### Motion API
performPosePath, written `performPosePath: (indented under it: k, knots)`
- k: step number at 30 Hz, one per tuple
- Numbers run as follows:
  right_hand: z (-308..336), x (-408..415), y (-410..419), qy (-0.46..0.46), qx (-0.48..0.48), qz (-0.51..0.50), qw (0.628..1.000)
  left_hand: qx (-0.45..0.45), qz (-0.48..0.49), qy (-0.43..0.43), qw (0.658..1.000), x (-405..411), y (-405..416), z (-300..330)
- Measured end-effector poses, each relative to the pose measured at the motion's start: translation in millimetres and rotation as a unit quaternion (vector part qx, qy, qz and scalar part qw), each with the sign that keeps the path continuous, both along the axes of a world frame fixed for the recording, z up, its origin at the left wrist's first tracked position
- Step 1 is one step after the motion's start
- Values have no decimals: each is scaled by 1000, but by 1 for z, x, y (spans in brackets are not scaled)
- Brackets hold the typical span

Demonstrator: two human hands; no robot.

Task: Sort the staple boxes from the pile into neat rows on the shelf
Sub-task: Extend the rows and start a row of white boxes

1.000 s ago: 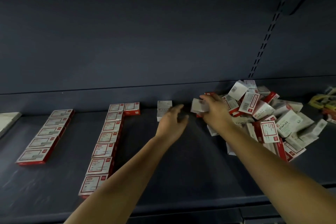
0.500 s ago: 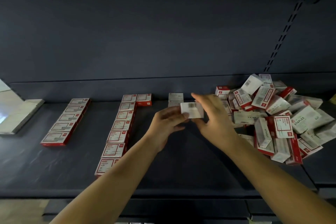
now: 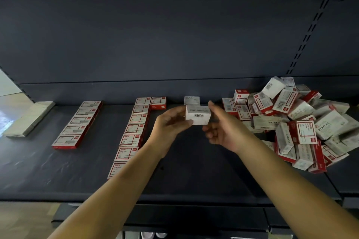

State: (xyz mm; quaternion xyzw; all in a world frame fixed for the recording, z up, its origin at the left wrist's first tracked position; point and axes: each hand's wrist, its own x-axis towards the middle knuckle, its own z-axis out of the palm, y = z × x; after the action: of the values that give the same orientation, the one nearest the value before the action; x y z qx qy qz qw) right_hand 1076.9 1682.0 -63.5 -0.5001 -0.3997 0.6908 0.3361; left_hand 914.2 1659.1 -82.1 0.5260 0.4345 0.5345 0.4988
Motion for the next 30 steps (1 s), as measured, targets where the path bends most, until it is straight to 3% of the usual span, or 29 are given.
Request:
performPosePath:
  k: [5, 9, 12, 22, 30]
  knots:
    - [6, 1, -1, 92, -17, 5, 996, -5, 1, -16, 1000, -6, 2, -4]
    - [6, 0, -4, 121, 41, 1, 992, -110, 57, -122, 985, -10, 5, -4]
    - [3, 0, -5, 122, 94, 20, 988, -152, 16, -112, 982, -11, 6, 2]
    - [-2, 3, -6, 59, 214, 8, 975, -108, -43, -124, 986, -11, 5, 7]
    - [-3, 7, -5, 24, 214, 8, 977, -73, -32, -121, 989, -8, 7, 7]
